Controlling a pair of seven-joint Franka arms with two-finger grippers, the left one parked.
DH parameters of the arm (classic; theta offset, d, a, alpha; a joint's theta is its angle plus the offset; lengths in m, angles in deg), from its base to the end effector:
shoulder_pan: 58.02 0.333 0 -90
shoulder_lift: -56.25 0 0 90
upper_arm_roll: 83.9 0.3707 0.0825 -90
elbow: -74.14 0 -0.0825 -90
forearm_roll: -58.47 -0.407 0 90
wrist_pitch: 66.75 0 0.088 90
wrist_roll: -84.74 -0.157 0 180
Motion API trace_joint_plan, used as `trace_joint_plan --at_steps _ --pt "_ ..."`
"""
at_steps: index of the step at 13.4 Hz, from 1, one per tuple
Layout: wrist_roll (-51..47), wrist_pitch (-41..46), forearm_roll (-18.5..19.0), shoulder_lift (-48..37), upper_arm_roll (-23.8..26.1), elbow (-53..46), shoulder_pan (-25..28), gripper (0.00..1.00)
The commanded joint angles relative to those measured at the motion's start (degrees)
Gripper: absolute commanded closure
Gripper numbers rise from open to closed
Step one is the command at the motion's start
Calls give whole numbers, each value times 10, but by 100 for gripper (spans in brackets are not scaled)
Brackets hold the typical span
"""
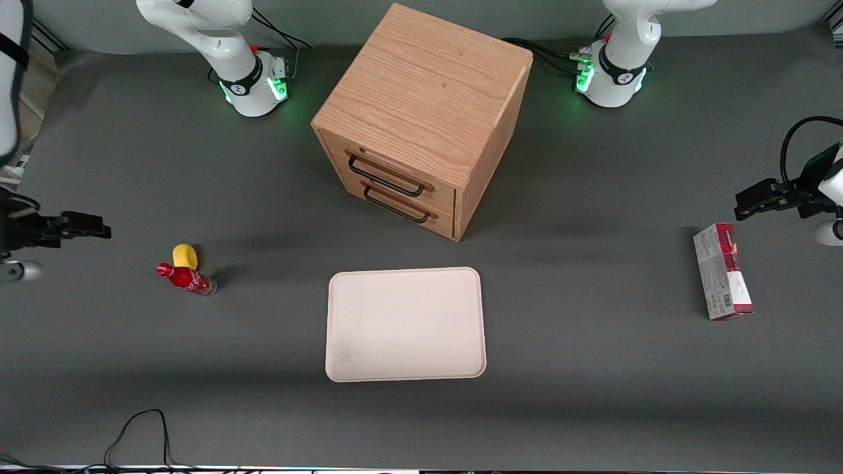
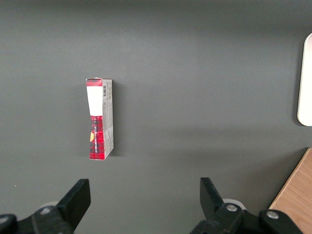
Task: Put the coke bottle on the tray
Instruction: 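Lower the open right gripper over the bottle neck and close it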
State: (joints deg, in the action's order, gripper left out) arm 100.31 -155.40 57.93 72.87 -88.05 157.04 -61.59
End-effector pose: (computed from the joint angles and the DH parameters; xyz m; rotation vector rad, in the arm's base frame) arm 0.6518 -0.0812 0.5083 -3.0938 -0.2129 0.2914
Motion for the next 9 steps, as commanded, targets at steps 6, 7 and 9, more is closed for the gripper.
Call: trace_joint_plan --at_steps 6,7,9 --pt "8 -302 -2 -14 -1 258 7 0" --pt "8 -324 -2 -13 -1 273 7 0" --pt "7 -345 -2 -12 -1 287 7 0"
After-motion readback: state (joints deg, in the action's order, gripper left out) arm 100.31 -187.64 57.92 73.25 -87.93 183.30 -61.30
